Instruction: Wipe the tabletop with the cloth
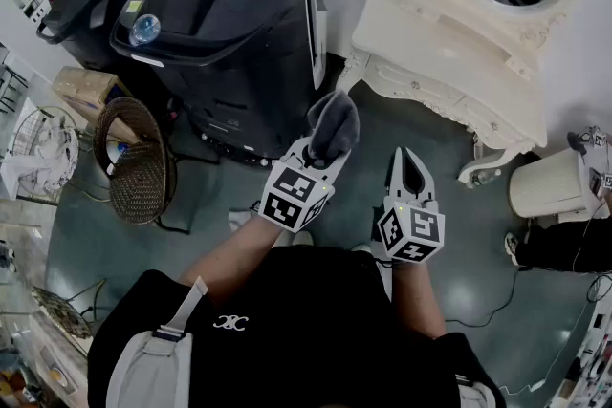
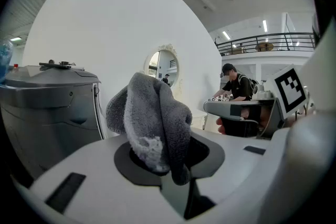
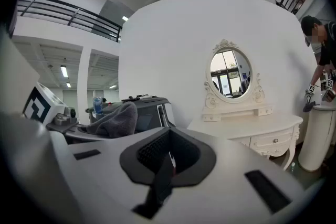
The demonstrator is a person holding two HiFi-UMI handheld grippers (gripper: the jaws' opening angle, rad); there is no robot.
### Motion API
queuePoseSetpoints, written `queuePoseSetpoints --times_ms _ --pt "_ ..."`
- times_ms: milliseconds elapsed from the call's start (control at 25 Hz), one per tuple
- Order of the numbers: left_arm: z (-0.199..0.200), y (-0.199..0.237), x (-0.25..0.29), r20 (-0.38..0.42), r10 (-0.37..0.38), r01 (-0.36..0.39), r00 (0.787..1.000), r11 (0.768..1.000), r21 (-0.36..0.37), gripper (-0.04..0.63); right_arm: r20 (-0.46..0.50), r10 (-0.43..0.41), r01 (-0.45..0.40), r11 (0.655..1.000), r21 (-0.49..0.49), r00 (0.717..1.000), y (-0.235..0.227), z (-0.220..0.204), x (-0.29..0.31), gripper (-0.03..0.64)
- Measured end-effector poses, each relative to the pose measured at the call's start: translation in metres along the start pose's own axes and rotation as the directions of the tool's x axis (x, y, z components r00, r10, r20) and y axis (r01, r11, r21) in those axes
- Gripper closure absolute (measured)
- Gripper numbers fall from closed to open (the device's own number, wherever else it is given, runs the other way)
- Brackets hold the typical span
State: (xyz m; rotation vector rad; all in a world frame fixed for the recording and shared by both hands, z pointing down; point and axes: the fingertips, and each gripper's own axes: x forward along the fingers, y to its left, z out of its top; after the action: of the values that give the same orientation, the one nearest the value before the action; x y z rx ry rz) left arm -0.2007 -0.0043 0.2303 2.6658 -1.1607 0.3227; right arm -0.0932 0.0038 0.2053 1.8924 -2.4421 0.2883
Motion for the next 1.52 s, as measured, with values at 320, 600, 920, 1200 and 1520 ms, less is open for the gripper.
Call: queuePoseSetpoints --times_ms 320,600,920,1200,1520 --pt "-0.006 0.002 -0.002 -0.019 0.007 -0.007 1.0 1.0 -0.012 0.5 -0.025 -0.007 0.007 1.0 0.014 1.0 0.0 -0.011 -0.008 0.612" --pt "-0.012 0.0 -0.001 -0.031 0.006 -0.007 0.999 1.0 -0.017 0.5 -0.007 -0.034 0.034 0.997 0.066 0.999 -0.009 -0.014 -0.013 0.612" --pt "-0.011 -0.001 0.009 -0.035 -0.006 0.005 0.999 1.0 -0.014 0.5 -0.025 -0.039 0.04 0.998 0.042 0.999 -0.011 -0.016 -0.009 0.612" --pt "-0.008 0.005 0.025 -0.038 -0.037 0.036 0.999 0.999 -0.032 0.5 -0.032 -0.067 0.068 0.997 0.02 0.997 -0.022 -0.01 -0.004 0.612" --pt "-0.017 0.005 0.052 -0.082 -0.108 0.104 0.991 0.993 -0.052 0.5 -0.088 -0.17 0.176 0.982 0.069 0.982 -0.053 -0.026 -0.004 0.612"
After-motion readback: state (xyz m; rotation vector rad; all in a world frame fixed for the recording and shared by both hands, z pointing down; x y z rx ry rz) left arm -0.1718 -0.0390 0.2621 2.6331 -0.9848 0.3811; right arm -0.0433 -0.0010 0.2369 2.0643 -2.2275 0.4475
